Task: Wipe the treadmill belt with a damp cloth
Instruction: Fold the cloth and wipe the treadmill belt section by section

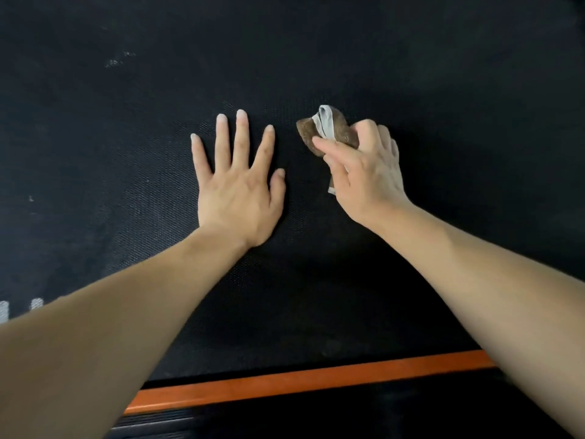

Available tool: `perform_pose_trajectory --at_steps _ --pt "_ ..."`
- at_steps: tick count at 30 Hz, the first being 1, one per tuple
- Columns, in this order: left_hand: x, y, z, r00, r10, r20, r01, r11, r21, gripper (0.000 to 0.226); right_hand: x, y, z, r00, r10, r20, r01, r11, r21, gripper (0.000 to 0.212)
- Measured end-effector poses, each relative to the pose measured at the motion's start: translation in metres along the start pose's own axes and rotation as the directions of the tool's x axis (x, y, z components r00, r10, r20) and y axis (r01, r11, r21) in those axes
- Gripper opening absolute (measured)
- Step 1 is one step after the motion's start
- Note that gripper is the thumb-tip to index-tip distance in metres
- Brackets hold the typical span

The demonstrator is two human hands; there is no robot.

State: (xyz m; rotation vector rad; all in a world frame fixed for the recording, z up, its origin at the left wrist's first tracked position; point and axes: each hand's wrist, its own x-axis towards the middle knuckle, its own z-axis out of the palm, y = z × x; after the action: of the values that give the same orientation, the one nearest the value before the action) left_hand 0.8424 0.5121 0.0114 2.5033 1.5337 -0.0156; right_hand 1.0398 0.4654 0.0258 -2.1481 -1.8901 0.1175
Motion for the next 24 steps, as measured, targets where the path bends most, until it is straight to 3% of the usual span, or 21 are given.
perform_pose_trajectory --at_steps 10,12,14,16,17,19,21,22,24 --pt "-0.001 0.003 -0.002 1.0 -0.014 0.01 0.014 1.0 -0.013 0.063 0.007 0.022 -0.007 1.0 -0.023 0.02 0.024 0.999 -0.037 0.033" --pt "-0.001 0.003 -0.002 1.0 -0.015 0.001 0.015 1.0 -0.014 0.062 0.021 0.053 -0.015 0.99 0.13 -0.047 -0.133 0.989 -0.065 0.035" --pt "-0.001 0.006 -0.002 1.0 -0.019 0.004 0.019 1.0 -0.011 0.062 0.035 0.071 -0.02 0.925 0.367 -0.097 -0.372 0.927 -0.049 0.036" --pt "0.001 0.013 -0.002 1.0 -0.026 0.009 0.026 0.999 -0.022 0.062 0.033 0.054 -0.018 0.884 0.454 -0.111 -0.462 0.885 -0.055 0.036" --pt "0.001 0.015 -0.002 0.999 -0.036 0.005 0.037 0.999 -0.029 0.062 0.026 0.036 -0.013 0.912 0.397 -0.104 -0.404 0.913 -0.055 0.036" --pt "0.0 0.017 -0.002 0.999 -0.043 -0.012 0.043 0.998 -0.045 0.063 -0.003 -0.005 -0.006 0.988 0.148 -0.052 -0.148 0.989 0.003 0.035" --pt "-0.002 0.013 -0.001 1.0 -0.01 -0.027 0.009 0.999 -0.051 0.063 -0.026 -0.017 -0.004 0.998 -0.053 0.046 0.051 0.998 0.044 0.033" --pt "-0.003 0.01 -0.001 0.999 0.017 -0.033 -0.018 0.999 -0.051 0.063 -0.027 -0.009 -0.005 0.994 -0.081 0.071 0.078 0.996 0.043 0.032" --pt "-0.004 0.007 -0.001 0.998 0.053 -0.03 -0.055 0.998 -0.043 0.063 -0.021 0.016 -0.008 1.0 0.001 0.006 -0.001 1.0 0.017 0.03"
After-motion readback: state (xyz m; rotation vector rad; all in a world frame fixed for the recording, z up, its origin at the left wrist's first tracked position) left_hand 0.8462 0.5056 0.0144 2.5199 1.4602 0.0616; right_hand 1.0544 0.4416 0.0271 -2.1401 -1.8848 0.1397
